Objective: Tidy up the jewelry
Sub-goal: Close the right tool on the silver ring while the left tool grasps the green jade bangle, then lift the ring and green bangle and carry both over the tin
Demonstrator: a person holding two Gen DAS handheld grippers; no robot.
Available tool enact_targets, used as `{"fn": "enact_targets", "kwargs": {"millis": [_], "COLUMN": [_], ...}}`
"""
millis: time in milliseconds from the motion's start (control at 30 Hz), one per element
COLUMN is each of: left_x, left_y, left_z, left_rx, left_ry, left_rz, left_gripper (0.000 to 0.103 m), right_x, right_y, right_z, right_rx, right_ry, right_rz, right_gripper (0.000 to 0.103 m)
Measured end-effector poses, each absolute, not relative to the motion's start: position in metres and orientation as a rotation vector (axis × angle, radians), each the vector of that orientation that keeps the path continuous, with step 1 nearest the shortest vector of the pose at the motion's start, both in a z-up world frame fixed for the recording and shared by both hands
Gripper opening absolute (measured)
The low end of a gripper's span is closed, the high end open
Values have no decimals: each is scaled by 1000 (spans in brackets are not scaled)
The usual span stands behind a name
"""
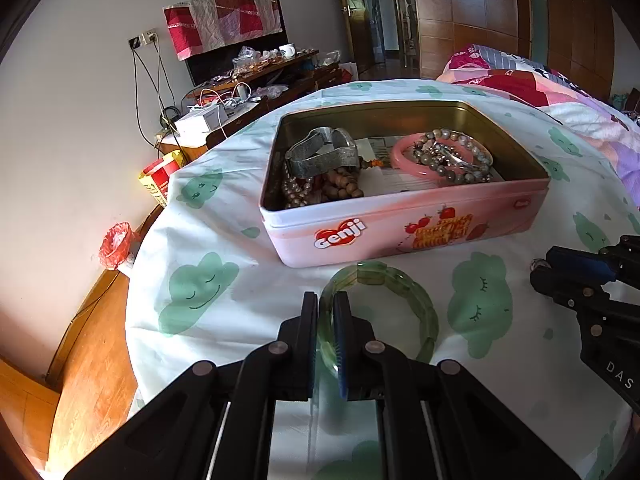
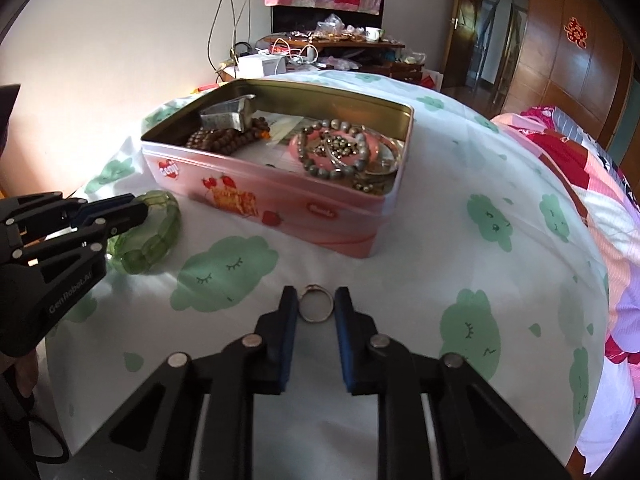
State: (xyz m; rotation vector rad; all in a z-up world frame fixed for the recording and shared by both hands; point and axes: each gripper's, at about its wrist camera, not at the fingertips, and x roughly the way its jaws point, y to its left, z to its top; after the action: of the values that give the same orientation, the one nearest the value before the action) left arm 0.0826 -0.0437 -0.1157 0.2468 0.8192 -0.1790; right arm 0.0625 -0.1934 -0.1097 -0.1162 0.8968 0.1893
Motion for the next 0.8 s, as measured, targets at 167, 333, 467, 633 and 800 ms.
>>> {"fn": "enact_targets", "kwargs": {"millis": [167,333,467,633,800], "left_x": [79,74,71,67,63], "left_y": [-44,-44,-44,-43,-43], "left_z": [-111,-103,-96,-83,-72], "left_rx": [252,250,243,239,229], "left_ry": [801,781,762,731,709], "left_rz": [-187,-198,-201,-203,-211], "left_gripper": [7,7,7,7,7], "right_x": [58,53,50,45,40], "right_y": [-192,-192,-196,-198,-196], "right_z": [-107,-103,-94,-81,-72], "right_rx": [-128,-140,-131,-128,-130], "right_ry": [872,843,816,770,721], "right_rz": [181,164,152,141,138], "right_gripper": [21,21,21,21,21]}}
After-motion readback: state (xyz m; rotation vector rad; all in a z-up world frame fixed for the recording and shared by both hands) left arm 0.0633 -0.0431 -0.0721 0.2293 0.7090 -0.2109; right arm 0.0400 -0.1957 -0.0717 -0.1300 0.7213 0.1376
